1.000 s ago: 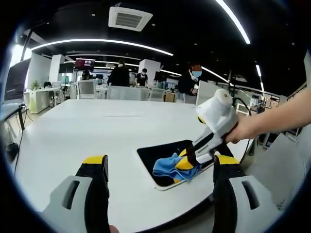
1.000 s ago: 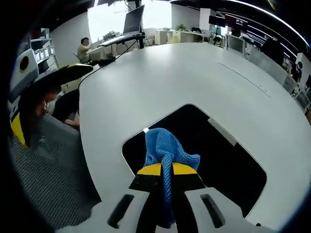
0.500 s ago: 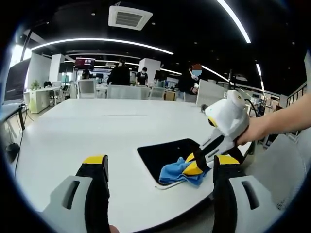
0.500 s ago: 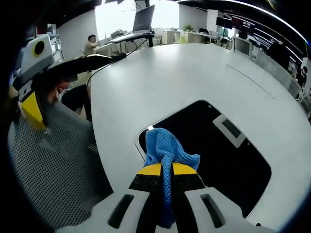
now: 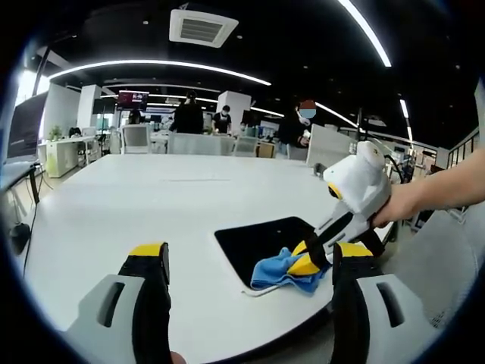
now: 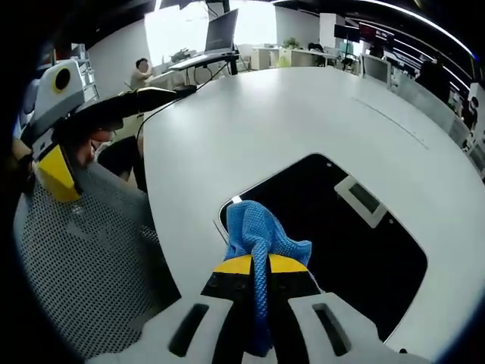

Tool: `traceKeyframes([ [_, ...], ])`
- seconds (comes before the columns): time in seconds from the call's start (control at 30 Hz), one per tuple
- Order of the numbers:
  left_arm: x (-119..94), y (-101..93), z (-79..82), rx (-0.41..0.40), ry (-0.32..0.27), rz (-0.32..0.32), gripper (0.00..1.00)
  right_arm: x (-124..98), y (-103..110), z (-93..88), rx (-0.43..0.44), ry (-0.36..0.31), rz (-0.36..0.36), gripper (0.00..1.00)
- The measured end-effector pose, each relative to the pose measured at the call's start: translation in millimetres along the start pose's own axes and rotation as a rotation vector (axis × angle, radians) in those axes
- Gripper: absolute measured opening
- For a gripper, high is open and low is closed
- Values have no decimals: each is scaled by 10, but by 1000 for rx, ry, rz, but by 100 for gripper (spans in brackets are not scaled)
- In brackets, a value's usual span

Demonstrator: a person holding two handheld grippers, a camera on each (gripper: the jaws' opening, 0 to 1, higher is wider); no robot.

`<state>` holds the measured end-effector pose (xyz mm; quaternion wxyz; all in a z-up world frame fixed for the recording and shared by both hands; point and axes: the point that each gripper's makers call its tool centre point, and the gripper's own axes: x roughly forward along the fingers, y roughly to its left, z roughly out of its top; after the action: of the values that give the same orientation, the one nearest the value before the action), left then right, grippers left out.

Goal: Wipe the mirror surface with the cleaning cloth until all visible marks leave the cleaned area.

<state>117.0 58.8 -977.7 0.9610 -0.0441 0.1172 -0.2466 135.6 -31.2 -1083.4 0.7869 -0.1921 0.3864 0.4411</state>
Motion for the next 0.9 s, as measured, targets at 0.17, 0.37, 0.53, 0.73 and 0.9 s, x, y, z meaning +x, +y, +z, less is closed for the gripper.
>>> traceKeyframes([
  [0.17, 1, 3, -1, 1, 1, 2, 87, 2, -1, -1, -6, 4, 5, 0],
  [0.37, 0, 7, -5, 2, 3, 4, 87, 3, -7, -2, -21, 5, 19, 0],
  [0.53, -1, 10, -5, 2, 4, 6, 87, -7, -15, -6, -20, -5, 28, 0],
  [0.73, 5, 5, -12, 3, 10, 3, 87, -53, -58, -60, -22, 9, 28, 0],
  [0.9, 4, 10, -13, 4, 9, 5, 86, -109, -115, -128, 3, 7, 23, 0],
])
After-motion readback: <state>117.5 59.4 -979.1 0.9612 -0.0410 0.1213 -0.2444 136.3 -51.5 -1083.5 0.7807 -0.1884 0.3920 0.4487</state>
